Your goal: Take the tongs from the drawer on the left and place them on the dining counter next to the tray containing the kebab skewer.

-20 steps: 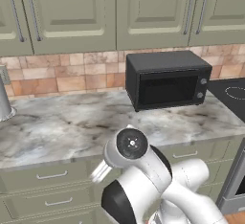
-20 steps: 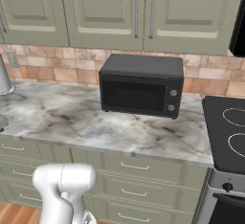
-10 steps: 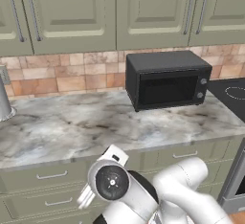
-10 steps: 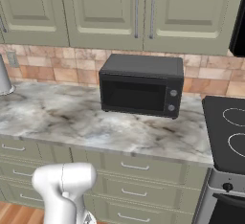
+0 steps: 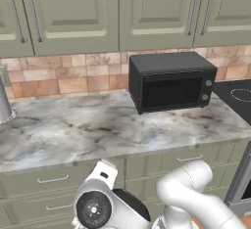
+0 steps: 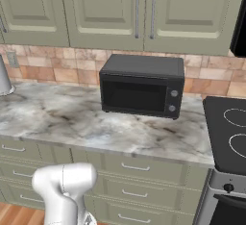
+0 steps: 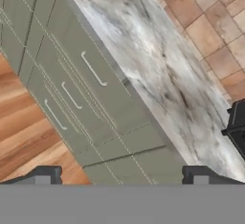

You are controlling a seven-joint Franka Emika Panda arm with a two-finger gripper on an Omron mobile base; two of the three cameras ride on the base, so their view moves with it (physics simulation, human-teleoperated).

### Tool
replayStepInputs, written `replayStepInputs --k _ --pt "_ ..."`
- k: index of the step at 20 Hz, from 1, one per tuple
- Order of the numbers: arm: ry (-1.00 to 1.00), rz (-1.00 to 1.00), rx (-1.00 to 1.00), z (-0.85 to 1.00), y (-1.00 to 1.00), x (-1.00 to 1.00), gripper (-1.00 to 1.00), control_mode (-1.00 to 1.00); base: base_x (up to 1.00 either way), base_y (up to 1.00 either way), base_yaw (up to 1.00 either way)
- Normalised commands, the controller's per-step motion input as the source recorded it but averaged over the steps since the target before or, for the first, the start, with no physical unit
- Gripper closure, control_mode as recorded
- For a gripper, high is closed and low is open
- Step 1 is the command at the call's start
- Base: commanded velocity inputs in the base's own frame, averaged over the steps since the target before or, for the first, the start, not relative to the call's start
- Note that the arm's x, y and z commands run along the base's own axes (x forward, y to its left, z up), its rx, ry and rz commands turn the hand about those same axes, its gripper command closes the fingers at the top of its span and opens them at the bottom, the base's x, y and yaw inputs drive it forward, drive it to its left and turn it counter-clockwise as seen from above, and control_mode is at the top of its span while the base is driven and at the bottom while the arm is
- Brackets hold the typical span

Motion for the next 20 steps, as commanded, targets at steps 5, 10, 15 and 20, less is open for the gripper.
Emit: replayStepInputs --k 5,10,15,20 --pt "-0.06 0.11 -0.13 -0.30 0.12 -0.13 -1.00 -1.00 0.00 0.00 0.00" --pt "-0.12 0.20 -0.07 -0.40 0.28 0.00 -1.00 -1.00 0.00 0.00 0.00" --pt "-0.22 0.25 -0.11 -0.36 0.28 0.04 -1.00 -1.00 0.00 0.00 0.00" --pt "-0.20 0.23 -0.13 -0.29 0.14 0.27 -1.00 -1.00 0.00 0.00 0.00"
